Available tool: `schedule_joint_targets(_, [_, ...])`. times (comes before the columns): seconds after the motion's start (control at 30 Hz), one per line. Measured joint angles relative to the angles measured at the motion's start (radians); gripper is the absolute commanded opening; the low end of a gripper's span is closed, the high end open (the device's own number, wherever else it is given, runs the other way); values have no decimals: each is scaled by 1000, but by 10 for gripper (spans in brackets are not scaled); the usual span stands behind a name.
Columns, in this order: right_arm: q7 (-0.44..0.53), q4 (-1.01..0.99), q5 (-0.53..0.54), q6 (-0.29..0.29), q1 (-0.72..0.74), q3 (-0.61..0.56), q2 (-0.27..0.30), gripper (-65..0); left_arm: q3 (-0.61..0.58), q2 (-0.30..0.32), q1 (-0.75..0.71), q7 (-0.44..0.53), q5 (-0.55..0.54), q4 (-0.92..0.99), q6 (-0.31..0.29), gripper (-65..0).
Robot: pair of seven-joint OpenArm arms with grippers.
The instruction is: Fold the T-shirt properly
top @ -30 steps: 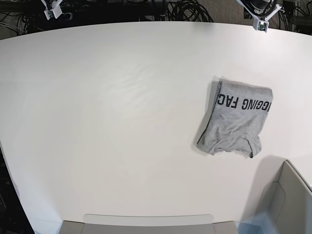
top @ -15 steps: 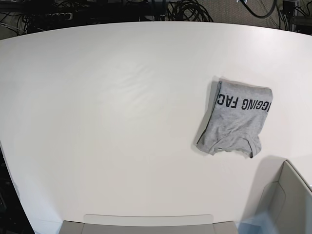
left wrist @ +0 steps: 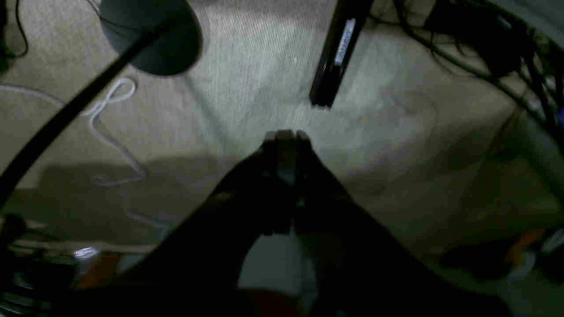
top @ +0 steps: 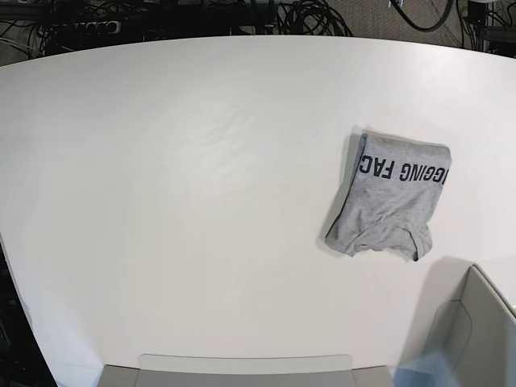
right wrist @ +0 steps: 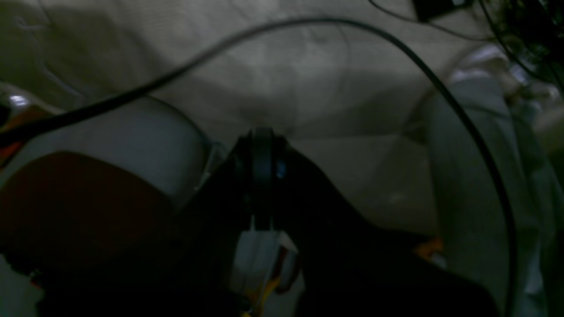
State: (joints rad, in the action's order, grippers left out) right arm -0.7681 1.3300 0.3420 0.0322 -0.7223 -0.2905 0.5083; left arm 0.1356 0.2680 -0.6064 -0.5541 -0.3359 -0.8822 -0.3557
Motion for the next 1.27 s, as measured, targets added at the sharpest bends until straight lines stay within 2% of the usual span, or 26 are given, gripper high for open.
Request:
schedule_joint_targets(0.13, [89,-190,3,-3,122,-119,2,-650,0,0,92,96,-3,186,-3,-650])
schedule_joint_targets(0.3, [158,-373,10,-3,241,-290,-9,-650,0,-34,175,177,2,297,-3,-650])
schedule_joint_targets(0.43, [225,-506,9,-7,327,-325,-52,-650,-2,-55,196,278,1,310,-2,-650])
schedule_joint_targets(0.57, [387,-631,-38,-7,378,-363,-71,-650,-2,-58,205,328,2,314,0,-650])
schedule_joint_targets(0.63, [517,-725,-78,-6,392,-390,-74,-650,-2,-58,213,344,3,340,1,-650])
schedule_joint_targets(0.83, [789,-927,-182,-8,418,-438,-102,-650,-2,-58,273,470,3,492,134,-650])
schedule_joint_targets(0.9, [838,-938,-183,-8,427,-439,-116,-650,-2,-58,292,528,3,546,192,-650])
schedule_joint_targets(0.97, [855,-935,-185,-7,435,-439,-124,-650,-2,-58,311,572,4,593,227,-650])
schedule_joint_targets(1.1, [850,-938,-185,-8,435,-439,-127,-650,-2,-58,312,639,3,604,232,-650])
schedule_joint_targets(1.27, [839,-942,-185,-8,431,-439,-139,-650,-2,-58,314,657,3,604,233,-650])
